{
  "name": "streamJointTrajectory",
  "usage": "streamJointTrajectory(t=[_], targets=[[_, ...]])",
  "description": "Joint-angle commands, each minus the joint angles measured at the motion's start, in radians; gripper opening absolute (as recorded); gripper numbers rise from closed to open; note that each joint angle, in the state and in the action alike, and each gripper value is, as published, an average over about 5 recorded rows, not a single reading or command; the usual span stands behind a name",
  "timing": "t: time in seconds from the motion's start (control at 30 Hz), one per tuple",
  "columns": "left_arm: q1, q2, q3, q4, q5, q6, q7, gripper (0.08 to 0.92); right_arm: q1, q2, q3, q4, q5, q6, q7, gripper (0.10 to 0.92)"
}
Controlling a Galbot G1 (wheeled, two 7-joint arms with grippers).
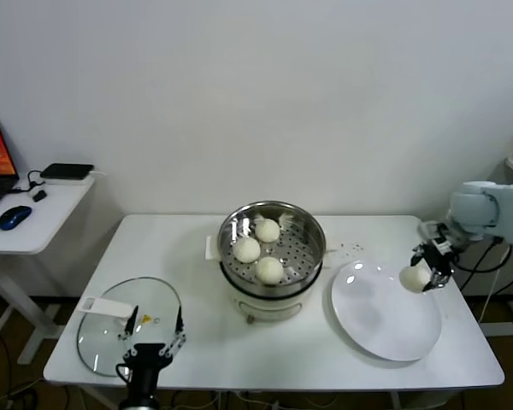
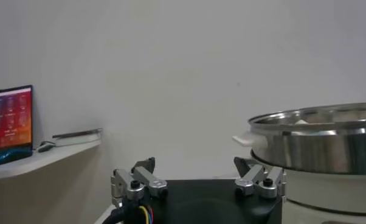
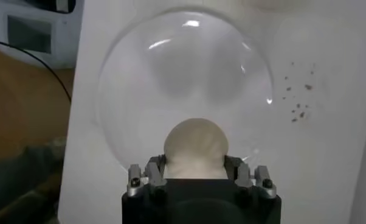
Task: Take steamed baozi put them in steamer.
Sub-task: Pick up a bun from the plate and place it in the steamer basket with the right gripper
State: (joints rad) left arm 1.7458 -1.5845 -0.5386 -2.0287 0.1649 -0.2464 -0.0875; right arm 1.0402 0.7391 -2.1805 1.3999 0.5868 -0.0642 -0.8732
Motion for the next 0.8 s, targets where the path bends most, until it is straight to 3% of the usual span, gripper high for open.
streamJointTrajectory(t=[0.03, 0.3, 0.8], targets=[[0.002, 0.003, 0.002, -0.008, 0.002, -0.001, -0.001, 0.823, 0.379, 0.136, -0.176, 0.18, 0.259, -0.015, -0.05, 0.645], [0.004, 0.005, 0.006, -0.024, 0.0, 0.0, 0.001, 0.823, 0.276, 0.244, 0.054, 0.167, 0.374, -0.106, -0.018, 0.642], [0.005, 0.006, -0.009, -0.035, -0.016, 0.005, 0.005, 0.823, -0.119, 0.517, 0.363, -0.176, 0.328, -0.164, 0.007, 0.645]])
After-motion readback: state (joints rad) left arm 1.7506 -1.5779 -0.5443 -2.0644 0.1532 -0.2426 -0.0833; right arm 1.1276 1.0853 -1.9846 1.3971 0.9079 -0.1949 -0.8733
